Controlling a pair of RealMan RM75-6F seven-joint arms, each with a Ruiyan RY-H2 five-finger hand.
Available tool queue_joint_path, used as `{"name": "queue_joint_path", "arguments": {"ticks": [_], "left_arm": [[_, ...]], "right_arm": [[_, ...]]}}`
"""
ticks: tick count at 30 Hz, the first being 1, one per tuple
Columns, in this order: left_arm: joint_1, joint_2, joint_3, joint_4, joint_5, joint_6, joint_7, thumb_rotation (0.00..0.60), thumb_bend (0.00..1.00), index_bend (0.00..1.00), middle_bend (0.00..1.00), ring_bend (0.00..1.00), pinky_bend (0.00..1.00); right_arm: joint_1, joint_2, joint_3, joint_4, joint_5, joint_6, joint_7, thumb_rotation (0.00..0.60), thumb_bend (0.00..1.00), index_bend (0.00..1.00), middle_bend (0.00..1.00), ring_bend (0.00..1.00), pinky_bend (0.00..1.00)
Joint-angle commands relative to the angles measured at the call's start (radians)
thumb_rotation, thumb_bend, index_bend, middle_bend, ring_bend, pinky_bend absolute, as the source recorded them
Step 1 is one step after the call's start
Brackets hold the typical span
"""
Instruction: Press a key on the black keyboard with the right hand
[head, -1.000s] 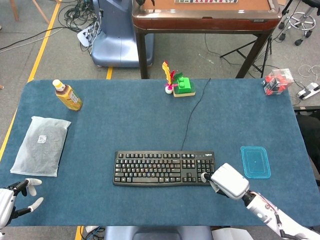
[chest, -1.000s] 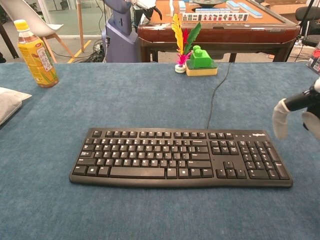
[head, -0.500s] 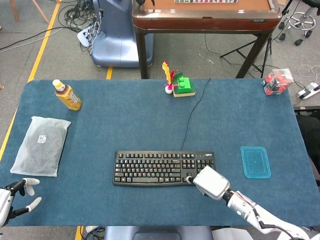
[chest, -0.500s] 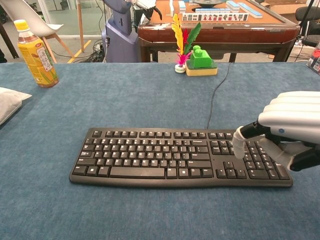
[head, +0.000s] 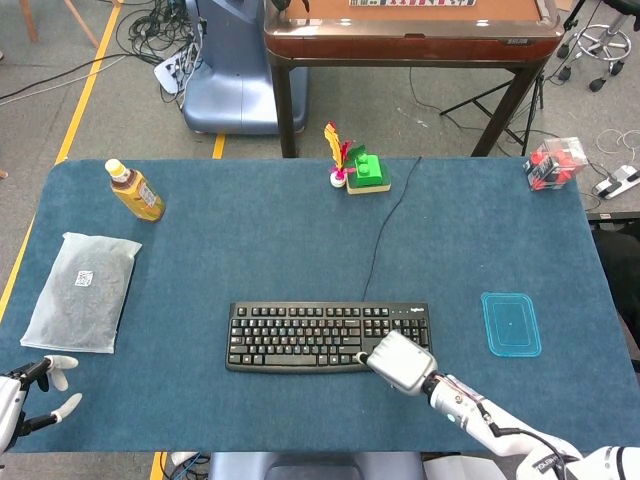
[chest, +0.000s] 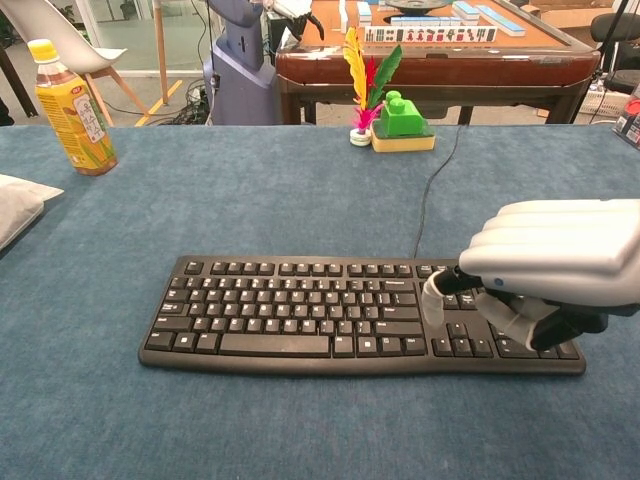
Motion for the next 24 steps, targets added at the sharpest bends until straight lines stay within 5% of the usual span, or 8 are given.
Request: {"name": "queue_joint_path", "arguments": {"ticks": [1, 24], "left_arm": [[-0.001, 0.000, -0.001, 0.002, -0.003, -0.003, -0.003, 0.600, 0.15, 0.43, 0.62, 0.62, 0.81], [0.000, 0.001, -0.009, 0.011, -0.022, -0.012, -0.024, 0.600, 0.15, 0.43, 0.62, 0.62, 0.81]], "right_arm": [[0.034, -0.020, -0.018, -0.008, 0.066, 0.004, -0.059, 0.600, 1.00, 0.31, 1.00, 1.00, 1.00], [0.166, -0.110, -0.082, 0.059, 0.286, 0.068, -0.111, 0.600, 1.00, 0.31, 1.00, 1.00, 1.00]]}}
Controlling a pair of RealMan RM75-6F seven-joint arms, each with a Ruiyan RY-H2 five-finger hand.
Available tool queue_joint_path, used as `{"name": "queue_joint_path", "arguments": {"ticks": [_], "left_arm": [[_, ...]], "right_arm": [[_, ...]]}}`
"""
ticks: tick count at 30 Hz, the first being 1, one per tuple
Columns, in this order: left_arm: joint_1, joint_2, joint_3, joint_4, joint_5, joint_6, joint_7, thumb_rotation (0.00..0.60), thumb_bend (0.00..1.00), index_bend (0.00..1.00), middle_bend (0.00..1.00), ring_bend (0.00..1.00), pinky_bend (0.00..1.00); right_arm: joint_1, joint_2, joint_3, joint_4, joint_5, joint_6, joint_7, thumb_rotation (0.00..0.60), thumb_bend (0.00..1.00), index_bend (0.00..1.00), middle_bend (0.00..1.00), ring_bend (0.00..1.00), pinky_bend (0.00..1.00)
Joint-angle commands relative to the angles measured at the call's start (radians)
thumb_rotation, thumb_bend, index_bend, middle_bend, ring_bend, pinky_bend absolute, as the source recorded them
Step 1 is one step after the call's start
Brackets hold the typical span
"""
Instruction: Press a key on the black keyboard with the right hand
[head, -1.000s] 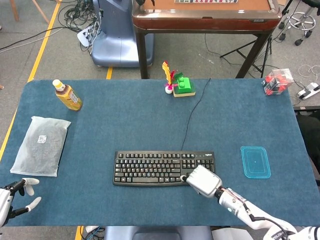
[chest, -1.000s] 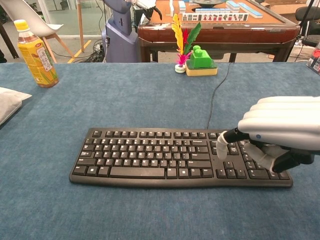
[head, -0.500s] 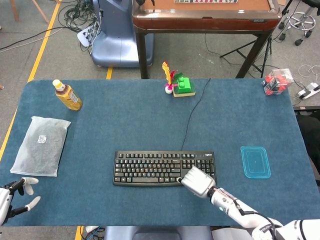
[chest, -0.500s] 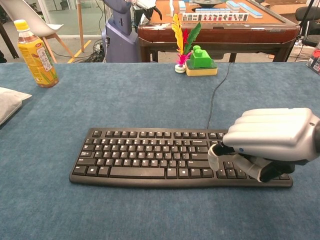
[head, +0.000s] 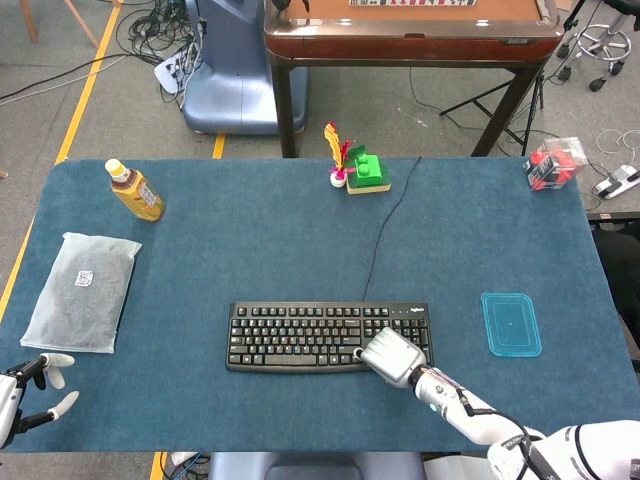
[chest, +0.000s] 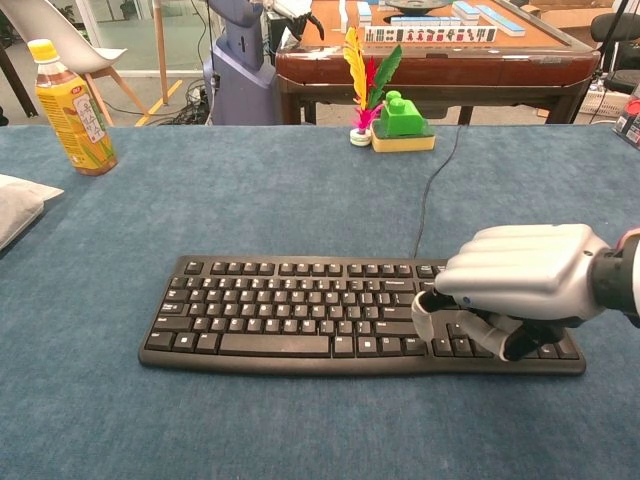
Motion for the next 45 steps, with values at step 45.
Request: {"name": "queue_joint_path", "arguments": {"ticks": [45], "left_arm": [[0.008, 0.005, 0.000, -0.010, 0.020, 0.019, 0.020, 0.600, 0.15, 0.43, 0.62, 0.62, 0.81]], "right_arm": [[-0.151, 0.274, -0.151, -0.086, -0.587, 0.322, 0.409, 0.600, 1.00, 0.39, 0.71, 0.71, 1.00]]}}
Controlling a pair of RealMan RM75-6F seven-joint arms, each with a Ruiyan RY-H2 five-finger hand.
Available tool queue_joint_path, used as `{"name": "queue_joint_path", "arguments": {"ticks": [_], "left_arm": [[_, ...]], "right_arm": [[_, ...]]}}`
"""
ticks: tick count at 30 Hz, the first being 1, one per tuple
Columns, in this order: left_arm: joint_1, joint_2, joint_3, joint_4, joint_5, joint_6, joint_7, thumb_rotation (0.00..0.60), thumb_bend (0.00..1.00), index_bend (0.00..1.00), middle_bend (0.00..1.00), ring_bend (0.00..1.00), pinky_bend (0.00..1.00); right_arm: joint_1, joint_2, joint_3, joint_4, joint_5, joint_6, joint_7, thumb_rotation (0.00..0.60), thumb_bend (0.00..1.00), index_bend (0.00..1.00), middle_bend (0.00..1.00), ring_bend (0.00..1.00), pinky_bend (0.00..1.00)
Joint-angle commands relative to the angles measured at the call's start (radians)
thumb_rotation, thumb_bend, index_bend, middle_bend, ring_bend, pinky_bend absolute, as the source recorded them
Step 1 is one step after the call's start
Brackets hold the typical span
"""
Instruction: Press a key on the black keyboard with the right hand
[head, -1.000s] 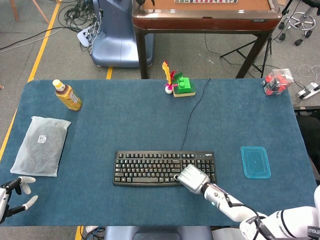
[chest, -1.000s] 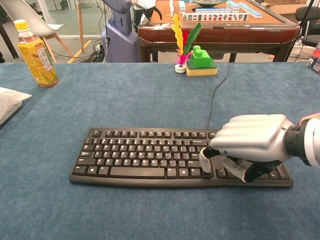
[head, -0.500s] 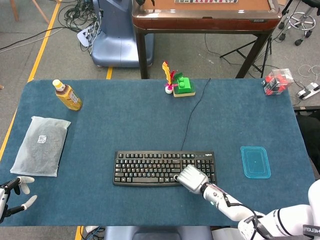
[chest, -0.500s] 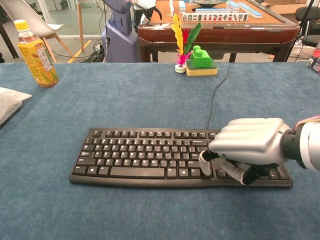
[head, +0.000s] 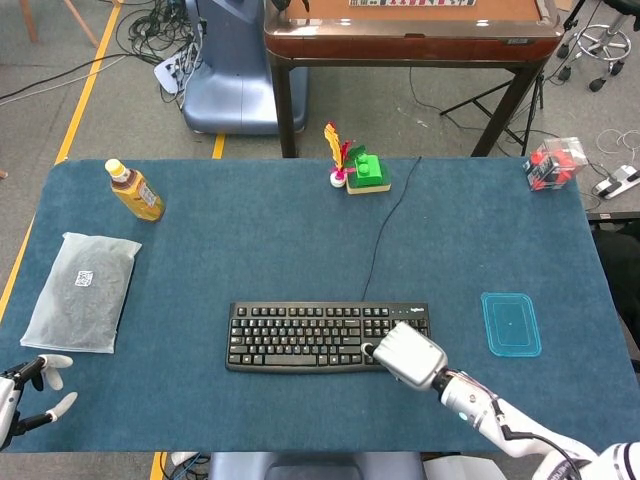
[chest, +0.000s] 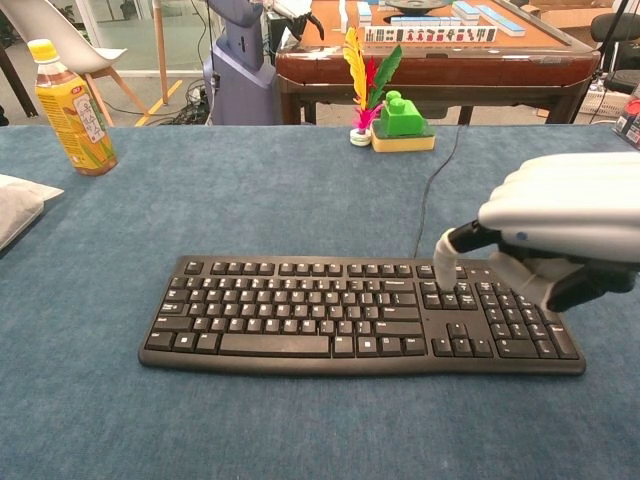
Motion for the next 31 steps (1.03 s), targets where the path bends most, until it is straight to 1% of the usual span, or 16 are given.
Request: {"name": "queue_joint_path", "arguments": {"ticks": [1, 2, 4, 7, 9, 14, 20, 23, 27, 29, 31], "left_arm": [[0.001, 0.000, 0.002, -0.003, 0.006, 0.005, 0.005, 0.600, 0.15, 0.43, 0.62, 0.62, 0.81], [0.002, 0.000, 0.003, -0.005, 0.009, 0.008, 0.009, 0.600, 0.15, 0.43, 0.62, 0.62, 0.81], [0.002, 0.000, 0.004, -0.008, 0.016, 0.013, 0.016, 0.600, 0.15, 0.43, 0.62, 0.62, 0.81], [0.004, 0.002, 0.010, -0.019, 0.036, 0.025, 0.024, 0.600, 0.15, 0.43, 0.62, 0.62, 0.81], [0.006, 0.002, 0.013, -0.025, 0.054, 0.039, 0.039, 0.600, 0.15, 0.43, 0.62, 0.62, 0.81], [0.011, 0.000, 0.021, -0.036, 0.083, 0.058, 0.067, 0.600, 0.15, 0.43, 0.62, 0.62, 0.81], [0.010, -0.003, 0.022, -0.039, 0.084, 0.057, 0.082, 0.600, 0.15, 0.43, 0.62, 0.62, 0.81], [0.010, -0.006, 0.022, -0.036, 0.081, 0.055, 0.085, 0.600, 0.15, 0.43, 0.62, 0.62, 0.81], [0.008, -0.007, 0.023, -0.033, 0.076, 0.047, 0.083, 0.600, 0.15, 0.43, 0.62, 0.62, 0.81], [0.006, -0.008, 0.023, -0.032, 0.075, 0.043, 0.081, 0.600, 0.15, 0.43, 0.62, 0.62, 0.81], [0.005, -0.008, 0.024, -0.031, 0.075, 0.040, 0.081, 0.600, 0.15, 0.43, 0.62, 0.62, 0.81]], "right_arm": [[-0.111, 0.088, -0.049, 0.014, -0.204, 0.153, 0.136, 0.600, 1.00, 0.40, 0.70, 0.70, 1.00], [-0.137, 0.102, -0.061, 0.033, -0.251, 0.193, 0.166, 0.600, 1.00, 0.41, 0.69, 0.68, 0.98], [-0.174, 0.122, -0.076, 0.061, -0.307, 0.246, 0.204, 0.600, 1.00, 0.41, 0.66, 0.62, 0.91], [-0.235, 0.137, -0.093, 0.111, -0.375, 0.327, 0.261, 0.600, 1.00, 0.41, 0.60, 0.53, 0.71], [-0.279, 0.136, -0.098, 0.151, -0.403, 0.384, 0.304, 0.600, 1.00, 0.41, 0.59, 0.51, 0.65], [-0.384, 0.110, -0.087, 0.249, -0.400, 0.497, 0.395, 0.600, 1.00, 0.43, 0.58, 0.50, 0.64], [-0.468, 0.111, -0.076, 0.301, -0.373, 0.560, 0.461, 0.600, 1.00, 0.43, 0.58, 0.50, 0.64], [-0.511, 0.093, -0.064, 0.345, -0.371, 0.603, 0.530, 0.600, 1.00, 0.43, 0.58, 0.50, 0.64], [-0.545, 0.070, -0.046, 0.404, -0.358, 0.628, 0.616, 0.600, 1.00, 0.43, 0.58, 0.50, 0.64], [-0.550, 0.070, -0.040, 0.421, -0.353, 0.619, 0.653, 0.600, 1.00, 0.43, 0.58, 0.50, 0.64], [-0.552, 0.071, -0.030, 0.432, -0.363, 0.623, 0.669, 0.600, 1.00, 0.43, 0.58, 0.50, 0.64]]}}
